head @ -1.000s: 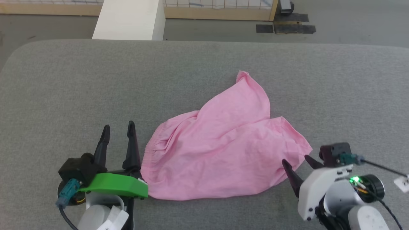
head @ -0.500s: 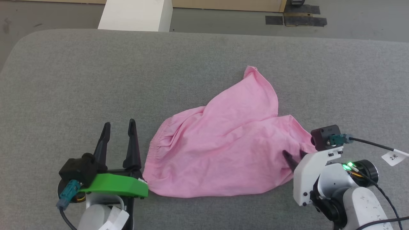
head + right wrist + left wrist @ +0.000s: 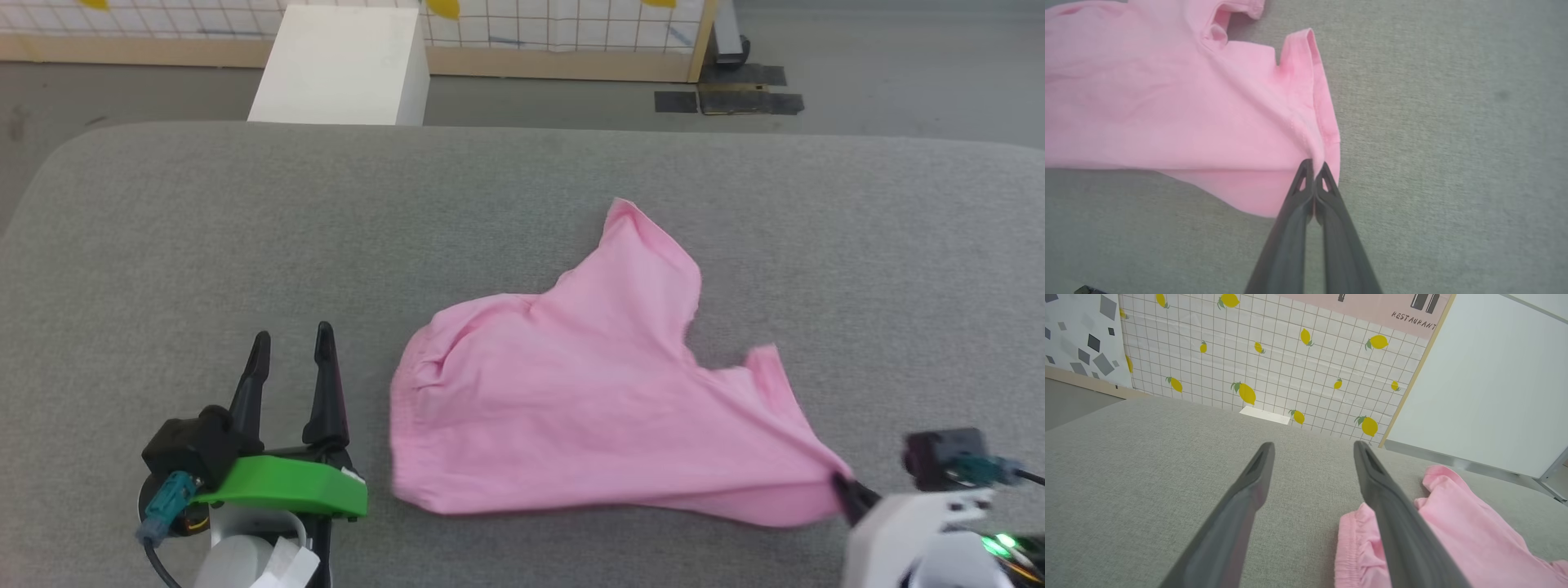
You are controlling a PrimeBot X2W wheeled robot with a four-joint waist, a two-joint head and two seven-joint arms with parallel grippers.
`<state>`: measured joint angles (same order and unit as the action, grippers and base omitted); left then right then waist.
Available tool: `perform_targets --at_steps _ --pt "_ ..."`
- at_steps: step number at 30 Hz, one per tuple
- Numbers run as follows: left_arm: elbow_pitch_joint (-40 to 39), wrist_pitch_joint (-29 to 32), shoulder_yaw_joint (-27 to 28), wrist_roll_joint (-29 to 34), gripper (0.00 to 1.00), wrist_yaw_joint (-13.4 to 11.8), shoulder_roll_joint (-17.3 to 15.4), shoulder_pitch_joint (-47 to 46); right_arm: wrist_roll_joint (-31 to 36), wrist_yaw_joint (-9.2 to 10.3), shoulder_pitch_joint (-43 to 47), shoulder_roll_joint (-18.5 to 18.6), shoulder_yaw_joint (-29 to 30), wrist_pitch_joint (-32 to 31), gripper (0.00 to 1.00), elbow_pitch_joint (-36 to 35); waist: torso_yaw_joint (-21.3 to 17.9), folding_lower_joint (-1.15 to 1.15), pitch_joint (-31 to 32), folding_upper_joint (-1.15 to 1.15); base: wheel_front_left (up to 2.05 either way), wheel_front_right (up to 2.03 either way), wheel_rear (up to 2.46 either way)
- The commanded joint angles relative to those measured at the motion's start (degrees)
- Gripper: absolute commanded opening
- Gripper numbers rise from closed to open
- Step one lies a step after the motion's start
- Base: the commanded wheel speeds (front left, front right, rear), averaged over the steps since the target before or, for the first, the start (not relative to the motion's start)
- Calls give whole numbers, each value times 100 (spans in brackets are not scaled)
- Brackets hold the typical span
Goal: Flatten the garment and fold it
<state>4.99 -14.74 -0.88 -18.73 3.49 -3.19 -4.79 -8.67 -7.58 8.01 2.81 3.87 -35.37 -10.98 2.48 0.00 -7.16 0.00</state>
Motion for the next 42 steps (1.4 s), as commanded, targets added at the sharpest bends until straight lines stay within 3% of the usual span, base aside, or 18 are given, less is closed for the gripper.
perform_targets --at_steps 1,9,10,11,16,18,26,31,42 --pt "-11 -26 -6 18 100 4 30 79 43 9 118 7 194 -30 0 -94 -90 0 60 0 0 0 0" --pt "55 -26 -128 66 100 20 31 92 -115 9 209 7 745 306 2 444 -148 0 80 0 0 0 0" --pt "86 -26 -147 104 100 32 31 98 -156 9 174 7 738 450 96 543 -141 0 95 0 0 0 0" --pt "113 -26 -165 126 100 44 31 109 -220 9 152 7 762 576 100 625 -130 0 117 0 0 0 0" --pt "268 -26 -218 249 100 144 15 194 -322 9 135 7 844 1515 100 859 -67 0 260 0 0 0 0" --pt "291 -26 -315 313 100 203 -43 272 -284 9 182 7 819 2256 100 911 -49 0 322 0 0 0 0" --pt "271 98 -584 336 100 290 -254 449 -53 9 188 7 735 4082 100 892 -62 0 392 0 0 0 0" --pt "294 395 -813 309 100 313 -244 351 31 9 122 7 612 4434 100 939 -35 0 346 0 0 0 0" --pt "1182 2572 -1221 26 100 277 -157 -684 -1 9 -132 7 336 4384 100 901 -169 0 191 0 0 0 0"
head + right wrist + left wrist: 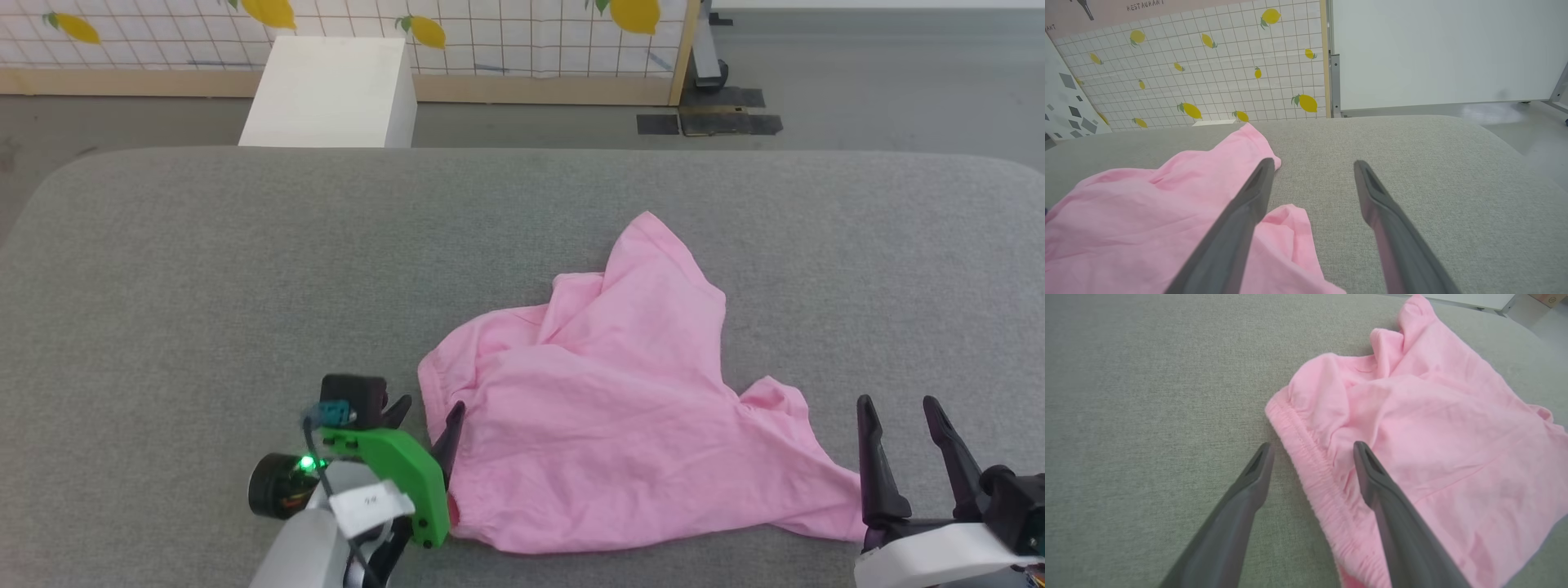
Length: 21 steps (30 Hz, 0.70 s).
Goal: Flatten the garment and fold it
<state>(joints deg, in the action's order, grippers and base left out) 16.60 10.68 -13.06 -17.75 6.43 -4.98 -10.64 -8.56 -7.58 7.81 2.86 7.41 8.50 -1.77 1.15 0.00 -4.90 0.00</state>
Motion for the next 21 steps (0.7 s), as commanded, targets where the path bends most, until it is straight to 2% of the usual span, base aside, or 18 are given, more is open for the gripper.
perform_targets --at_steps 1,7,11,12,14,15,16,17,21 --pt "77 178 -5 -98 100 -36 23 -176 -14 9 -127 2 -36 -10 100 -27 -51 0 -55 0 0 0 0" --pt "494 1041 -11 -74 100 -280 -38 -705 -37 9 -214 2 -97 -38 100 -87 -103 0 -198 0 0 0 0" --pt "793 1561 -49 -133 100 -323 -48 -991 -33 9 -304 2 -156 -46 100 -74 -136 0 -281 0 0 0 0" --pt "837 1681 -57 -175 97 -315 -40 -1027 -32 9 -320 2 -166 -48 100 -70 -142 0 -290 0 0 0 0" --pt "862 1886 -96 -272 48 -262 -23 -1098 -34 9 -351 2 -187 -57 100 -76 -156 0 -315 0 0 0 0" --pt "837 1926 -121 -318 36 -221 -16 -1128 -33 9 -363 2 -189 -59 100 -80 -160 0 -329 0 0 0 0" --pt "801 1914 -133 -348 5 -192 -13 -1151 -33 9 -371 2 -188 -59 100 -82 -162 0 -338 0 0 0 0" --pt "766 1892 -146 -374 0 -167 -12 -1170 -33 9 -377 2 -187 -59 100 -84 -163 0 -347 0 0 0 0" --pt "626 1752 -201 -429 0 -87 -43 -1215 -40 9 -390 2 -185 -64 100 -78 -157 0 -366 0 0 0 0"
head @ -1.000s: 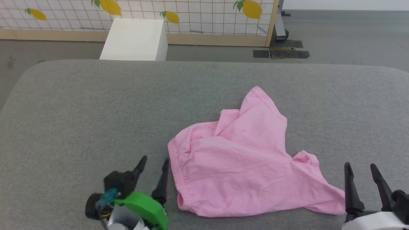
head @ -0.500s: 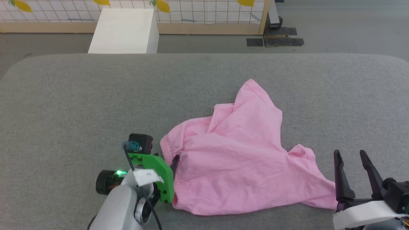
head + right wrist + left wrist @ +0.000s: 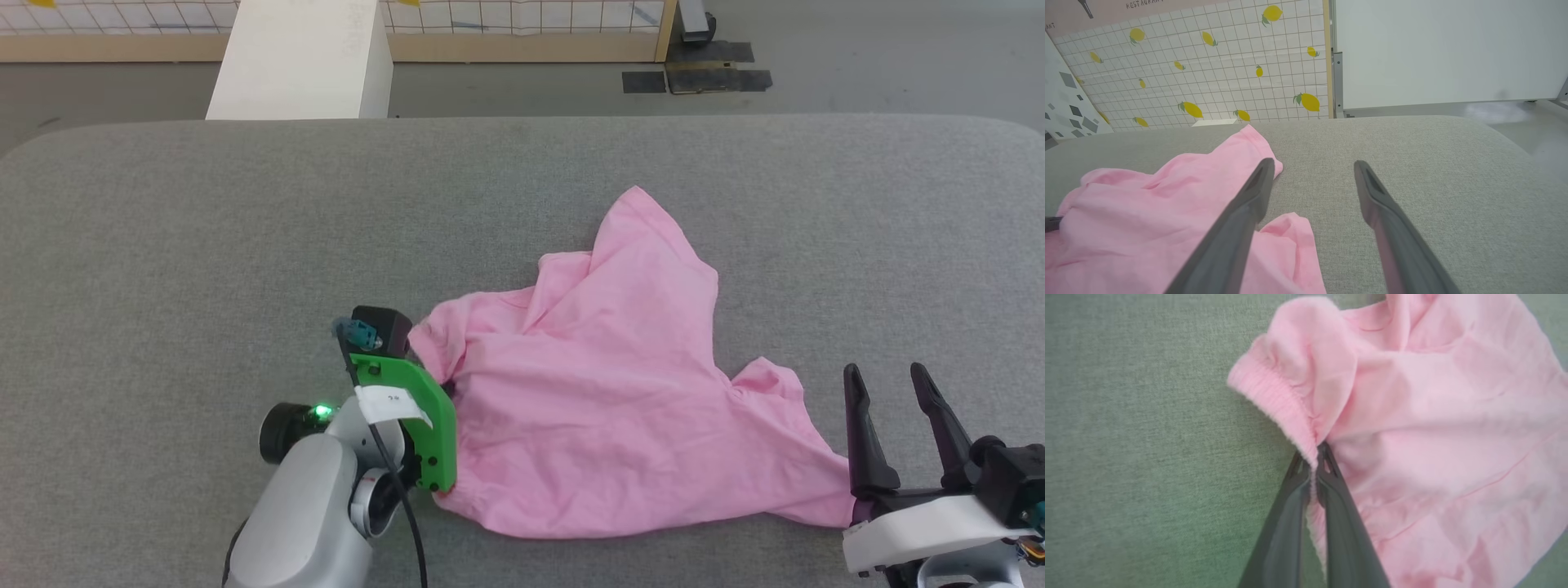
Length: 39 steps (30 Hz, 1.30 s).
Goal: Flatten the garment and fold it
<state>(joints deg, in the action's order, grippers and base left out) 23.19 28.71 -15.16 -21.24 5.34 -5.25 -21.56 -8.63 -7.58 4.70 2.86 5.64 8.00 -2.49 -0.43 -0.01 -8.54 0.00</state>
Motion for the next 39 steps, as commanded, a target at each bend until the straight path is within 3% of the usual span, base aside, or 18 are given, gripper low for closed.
perform_targets --at_steps 1,9,16,22,24,34,39 --pt "-74 -125 14 -72 0 25 -26 -142 -33 9 -81 2 -8 -16 100 -5 3 1 -5 0 0 0 0" --pt "-139 -780 283 2 0 -272 -17 -785 -53 9 -174 2 -84 -59 100 -51 -16 1 -210 0 0 0 0" --pt "886 -1434 592 102 0 -625 -100 -1667 -69 9 -398 1 -268 -68 100 -52 -226 1 -505 0 0 0 0" --pt "1808 -1888 736 28 0 -652 -126 -2083 -69 9 -510 1 -346 -46 100 0 -363 1 -628 0 0 0 0" --pt "2056 -2117 751 -12 100 -577 -113 -2146 -72 9 -521 1 -355 -43 100 16 -380 1 -624 0 0 0 0" --pt "1921 -4073 907 -322 100 -66 18 -1605 -43 9 -398 1 -317 -105 100 1 -125 1 -204 0 0 0 0" --pt "1283 -4320 927 -359 100 32 14 -715 -15 9 -279 1 -300 -215 100 -95 65 1 8 0 0 0 0"
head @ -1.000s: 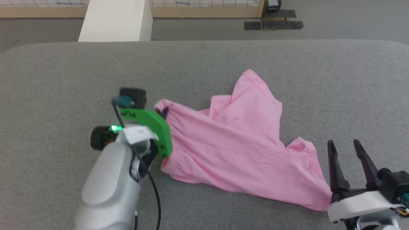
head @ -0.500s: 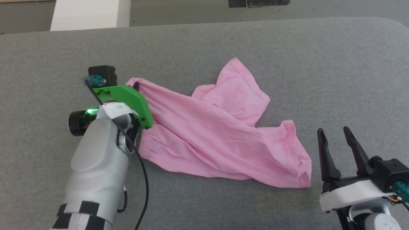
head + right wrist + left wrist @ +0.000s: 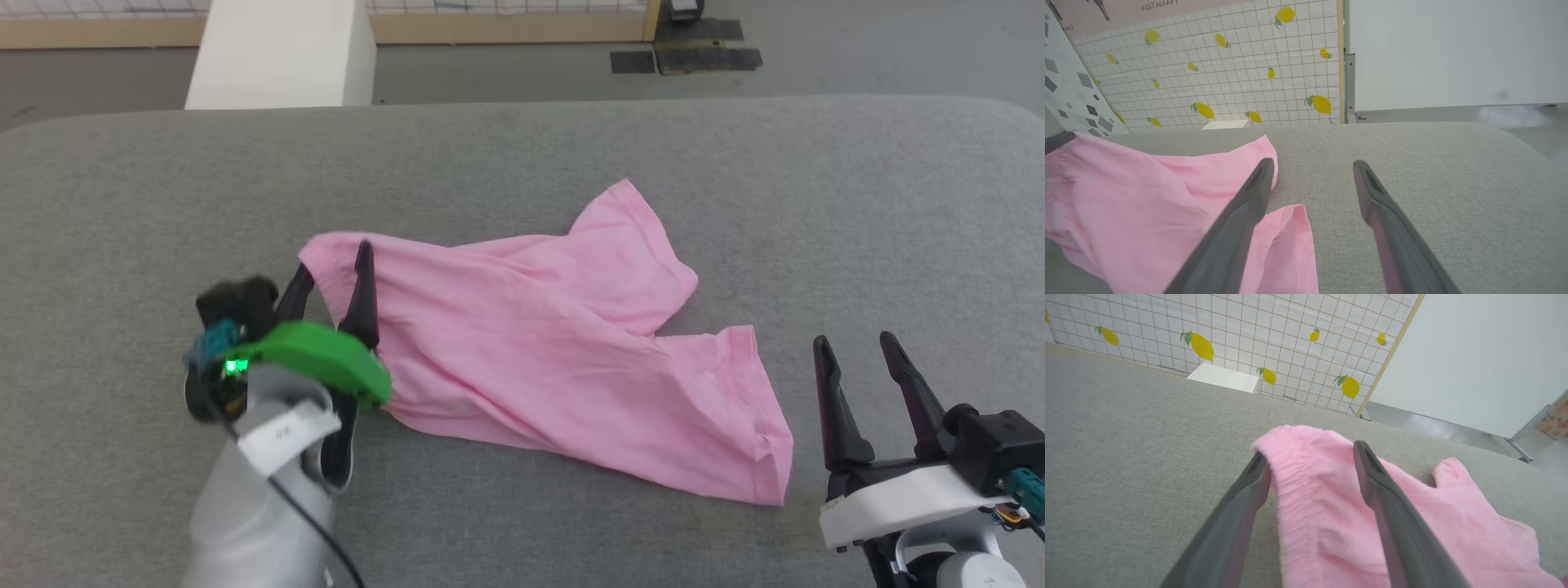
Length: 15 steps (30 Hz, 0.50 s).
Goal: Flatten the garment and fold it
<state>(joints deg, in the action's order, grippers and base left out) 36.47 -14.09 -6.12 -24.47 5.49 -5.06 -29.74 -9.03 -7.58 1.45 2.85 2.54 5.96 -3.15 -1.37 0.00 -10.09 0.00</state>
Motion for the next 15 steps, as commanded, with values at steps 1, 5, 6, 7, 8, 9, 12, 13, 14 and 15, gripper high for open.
perform_targets --at_steps 1,5,6,7,8,9,12,13,14,15 --pt "-349 -65 79 -41 100 3 -5 494 31 9 76 3 7 -42 100 -42 220 0 211 0 0 0 0" --pt "-912 -82 181 -75 100 -80 21 1212 40 9 120 3 -23 -125 100 -98 333 0 254 0 0 0 0" --pt "-1022 -83 184 -86 100 -86 29 1347 40 9 128 3 -29 -143 100 -114 354 0 257 0 0 0 0" --pt "-1183 -84 197 -70 100 -110 33 1493 41 9 132 3 -35 -166 100 -128 376 0 253 0 0 0 0" --pt "-1322 -86 228 -86 100 -126 43 1594 42 9 131 3 -30 -180 100 -134 400 0 241 0 0 0 0" --pt "-1552 -87 276 -75 100 -130 55 1695 44 9 126 3 -29 -205 100 -135 427 0 224 0 0 0 0" --pt "-2283 -89 456 80 100 -109 99 1918 67 9 88 3 -85 -397 100 -78 477 0 165 0 0 0 0" --pt "-2560 -89 509 187 100 -88 119 2006 79 9 67 3 -114 -546 100 -24 485 0 144 0 0 0 0" --pt "-2759 -89 548 267 100 -72 137 2077 59 9 48 3 -141 -710 100 31 489 0 128 0 0 0 0" --pt "-2988 -89 590 366 100 -52 157 2159 23 9 19 3 -169 -957 100 102 491 0 110 0 0 0 0"
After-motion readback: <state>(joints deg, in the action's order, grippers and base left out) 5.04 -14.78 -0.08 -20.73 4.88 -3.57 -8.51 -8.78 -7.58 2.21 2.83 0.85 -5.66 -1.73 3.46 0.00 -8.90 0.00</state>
